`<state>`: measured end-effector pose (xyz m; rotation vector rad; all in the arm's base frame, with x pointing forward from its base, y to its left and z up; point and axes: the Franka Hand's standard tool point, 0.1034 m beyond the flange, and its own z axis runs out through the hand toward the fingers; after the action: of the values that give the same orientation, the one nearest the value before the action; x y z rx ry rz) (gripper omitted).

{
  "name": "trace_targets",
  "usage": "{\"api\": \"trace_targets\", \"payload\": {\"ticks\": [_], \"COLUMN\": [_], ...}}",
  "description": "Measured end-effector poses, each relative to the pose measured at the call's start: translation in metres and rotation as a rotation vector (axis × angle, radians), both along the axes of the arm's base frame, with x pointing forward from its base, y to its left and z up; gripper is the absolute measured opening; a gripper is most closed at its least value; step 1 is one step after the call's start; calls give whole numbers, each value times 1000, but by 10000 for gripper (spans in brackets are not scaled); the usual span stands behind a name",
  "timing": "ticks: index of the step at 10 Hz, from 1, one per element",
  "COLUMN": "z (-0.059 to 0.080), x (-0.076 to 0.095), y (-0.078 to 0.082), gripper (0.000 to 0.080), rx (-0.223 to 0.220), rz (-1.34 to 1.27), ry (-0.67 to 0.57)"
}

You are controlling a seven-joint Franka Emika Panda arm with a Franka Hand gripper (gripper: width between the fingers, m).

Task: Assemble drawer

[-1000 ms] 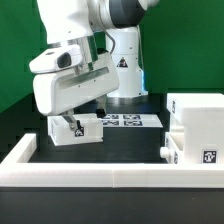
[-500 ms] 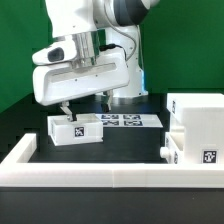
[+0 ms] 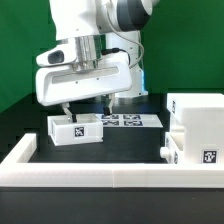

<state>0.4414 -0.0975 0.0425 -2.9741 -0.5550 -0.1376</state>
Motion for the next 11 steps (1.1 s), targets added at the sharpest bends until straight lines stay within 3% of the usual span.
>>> {"api": "trace_targets", "payload": {"ticks": [3,5,7,9,11], "z": [-10,-24,-36,-38,-39], "x": [-18,-32,-40,-41,-41], "y": [6,7,5,5,6], "gripper": [649,649,649,649,416], "rx": [-17,-25,-26,-25,-25], "rz": [-8,-9,-13,-14,-13], "ry": [-8,-12,-13,-13,-13]}}
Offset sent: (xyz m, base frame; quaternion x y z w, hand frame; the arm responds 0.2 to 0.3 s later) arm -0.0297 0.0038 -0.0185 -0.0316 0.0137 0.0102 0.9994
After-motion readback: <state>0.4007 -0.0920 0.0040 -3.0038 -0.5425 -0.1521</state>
